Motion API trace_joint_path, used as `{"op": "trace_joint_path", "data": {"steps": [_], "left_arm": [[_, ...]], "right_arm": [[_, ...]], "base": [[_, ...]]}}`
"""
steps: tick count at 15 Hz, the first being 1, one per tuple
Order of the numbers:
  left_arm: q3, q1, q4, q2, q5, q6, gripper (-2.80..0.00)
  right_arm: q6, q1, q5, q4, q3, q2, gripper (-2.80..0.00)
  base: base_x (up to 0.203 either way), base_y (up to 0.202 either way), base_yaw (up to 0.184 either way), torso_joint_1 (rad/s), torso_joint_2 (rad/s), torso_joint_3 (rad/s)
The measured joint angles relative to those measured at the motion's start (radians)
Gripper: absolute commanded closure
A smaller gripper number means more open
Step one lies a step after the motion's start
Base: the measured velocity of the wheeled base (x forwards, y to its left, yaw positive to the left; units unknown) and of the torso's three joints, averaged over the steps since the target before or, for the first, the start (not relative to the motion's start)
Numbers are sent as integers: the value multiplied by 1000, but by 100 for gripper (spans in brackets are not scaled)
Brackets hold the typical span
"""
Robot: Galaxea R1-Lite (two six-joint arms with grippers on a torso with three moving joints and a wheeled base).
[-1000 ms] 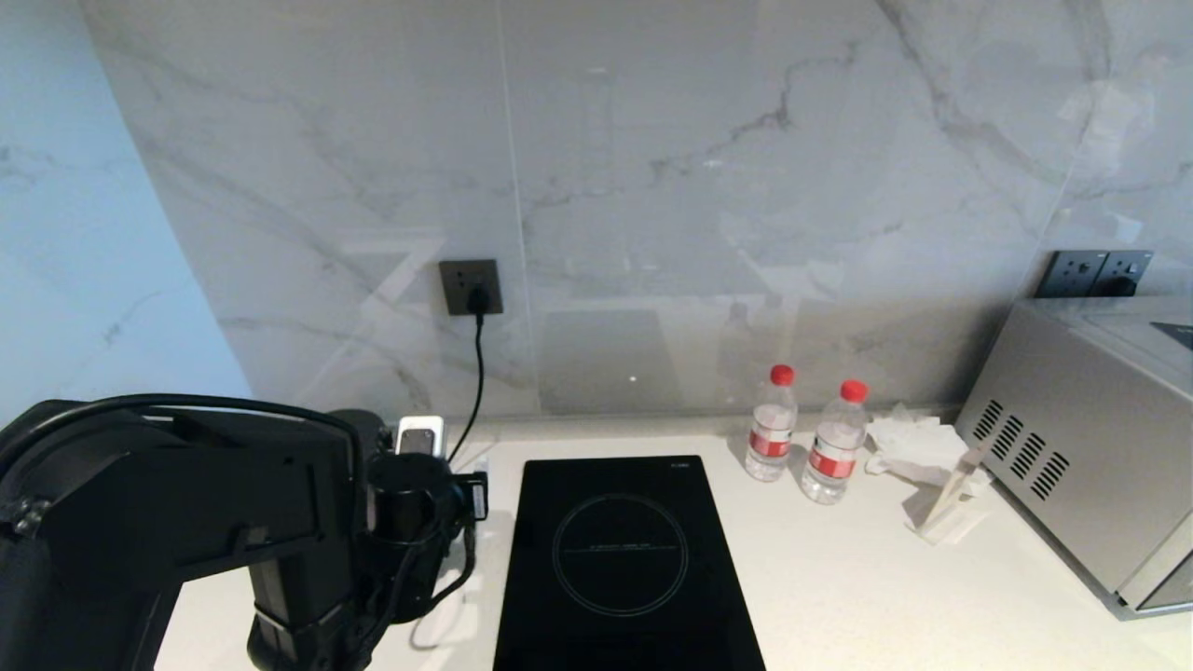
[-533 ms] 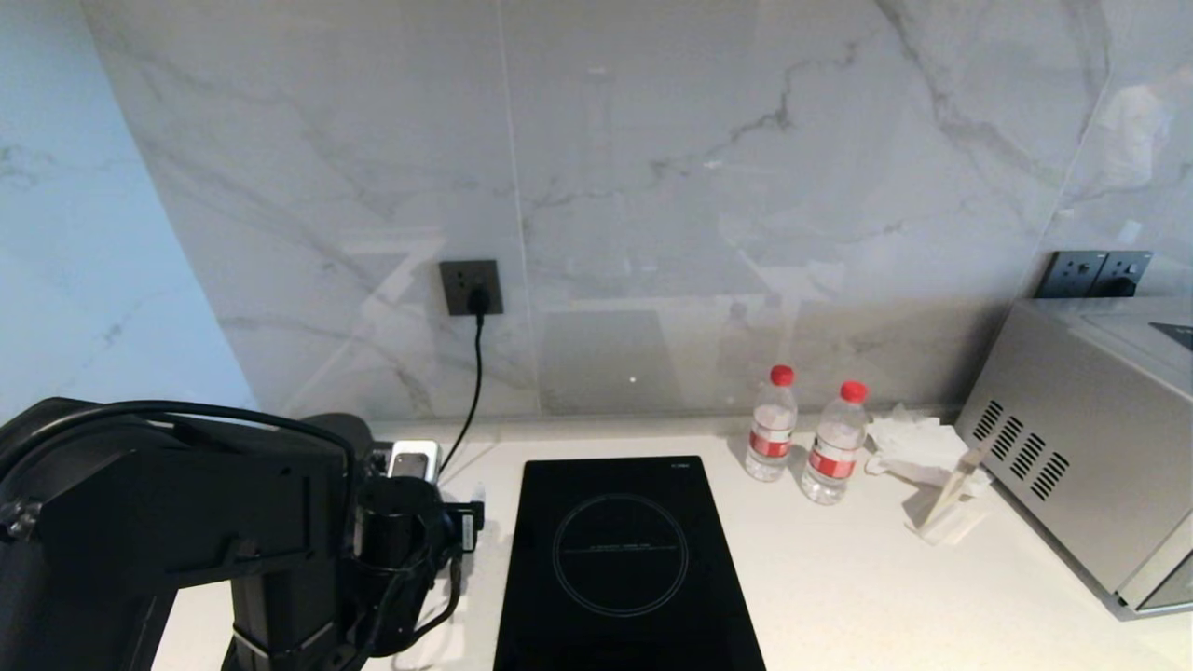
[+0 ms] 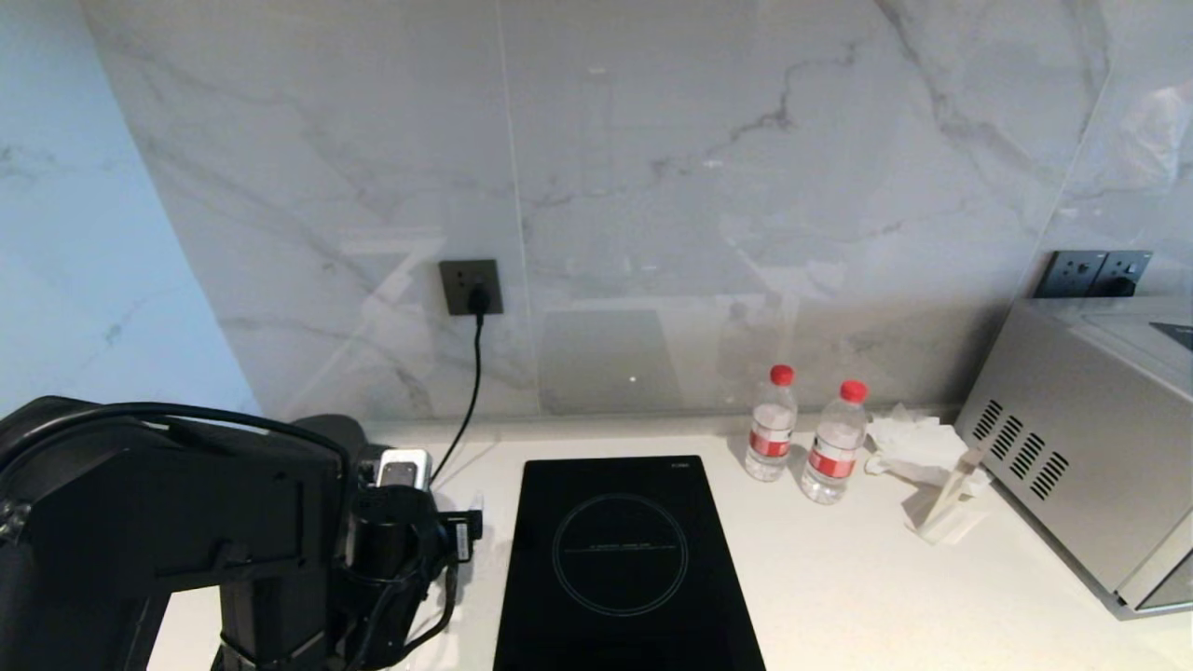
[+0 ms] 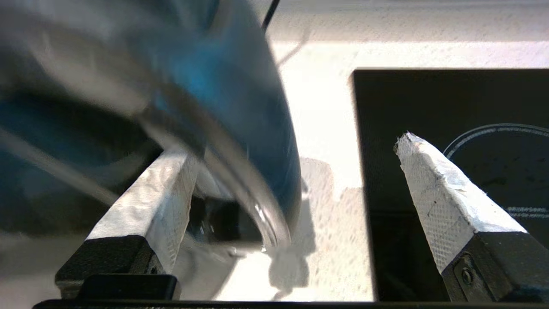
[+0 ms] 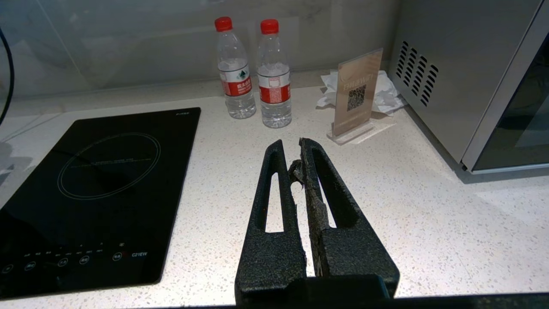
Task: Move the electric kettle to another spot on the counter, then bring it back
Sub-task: Place it on the power base
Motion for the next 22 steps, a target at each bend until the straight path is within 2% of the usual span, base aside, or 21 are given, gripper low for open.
{"op": "trace_joint_path", "data": {"steps": [13, 16, 22], "left_arm": [[106, 3, 1, -45, 7, -52, -280], [137, -15, 1, -43, 6, -91, -280], [152, -10, 0, -37, -8, -101, -280]], "right_arm": [[0, 0, 0, 0, 0, 0, 0], [0, 0, 0, 0, 0, 0, 0], [0, 0, 0, 0, 0, 0, 0]], "base": [[0, 0, 0, 0, 0, 0], [0, 0, 0, 0, 0, 0], [0, 0, 0, 0, 0, 0]]}}
